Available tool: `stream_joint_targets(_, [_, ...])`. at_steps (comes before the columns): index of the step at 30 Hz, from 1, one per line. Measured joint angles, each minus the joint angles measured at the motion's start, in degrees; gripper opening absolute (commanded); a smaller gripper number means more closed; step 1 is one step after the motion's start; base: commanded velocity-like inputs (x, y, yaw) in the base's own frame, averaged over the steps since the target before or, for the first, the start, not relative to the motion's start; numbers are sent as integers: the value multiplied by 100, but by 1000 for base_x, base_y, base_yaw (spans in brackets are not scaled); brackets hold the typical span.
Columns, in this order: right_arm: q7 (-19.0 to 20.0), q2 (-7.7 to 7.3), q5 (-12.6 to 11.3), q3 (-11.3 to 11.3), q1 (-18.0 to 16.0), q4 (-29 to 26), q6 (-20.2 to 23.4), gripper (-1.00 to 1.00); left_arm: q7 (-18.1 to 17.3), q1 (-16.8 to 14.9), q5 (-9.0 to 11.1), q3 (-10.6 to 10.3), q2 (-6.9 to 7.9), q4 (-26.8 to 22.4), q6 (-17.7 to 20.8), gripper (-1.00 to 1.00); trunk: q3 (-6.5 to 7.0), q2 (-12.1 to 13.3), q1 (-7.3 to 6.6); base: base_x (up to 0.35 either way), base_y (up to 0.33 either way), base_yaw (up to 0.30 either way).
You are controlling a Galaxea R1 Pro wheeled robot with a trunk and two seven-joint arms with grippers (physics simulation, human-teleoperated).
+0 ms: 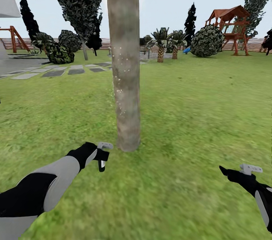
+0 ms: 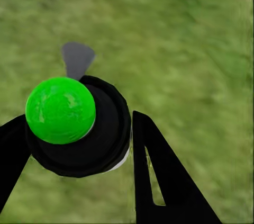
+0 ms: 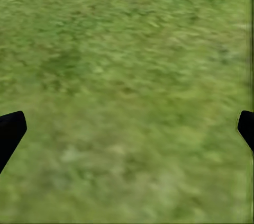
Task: In the garden, pick up the pesticide atomizer on the floor and spray pesticide onto both trees until each tree trunk is fully covered.
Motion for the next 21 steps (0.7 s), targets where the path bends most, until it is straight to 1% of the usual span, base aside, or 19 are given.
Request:
stream_joint_targets(1, [6,0,-3,0,-1,0,0,100,3,1,-3,-7,-39,0,2,-100,0,0,0,47,-317,1])
stream_joint_targets(3, [18,-1,-5,-1,-1,1,0,100,5,1,-8,-16,-67,0,4,-100,0,0,0,20,-320,-48])
stream_joint_targets(6, [23,-2,-5,-1,0,2,0,100,6,7,-8,-21,-71,7,25,-100,1,0,0,-58,-312,-152])
stream_joint_targets(9, [24,-2,-6,-1,0,0,0,100,6,14,-7,-21,-72,8,35,-100,7,0,0,-194,-250,-146])
stream_joint_targets(13, [19,-1,-6,-1,-1,0,0,100,6,18,-6,-21,-72,8,45,-100,9,0,0,-265,-193,-26])
stream_joint_targets(17, [17,-2,-5,-1,-1,0,0,100,9,19,-6,-20,-72,-1,47,-100,9,0,0,-202,-155,56])
stream_joint_targets(21, [16,-1,-5,-1,1,0,0,100,14,19,-13,-5,-72,-17,64,-100,9,0,0,-32,-28,211])
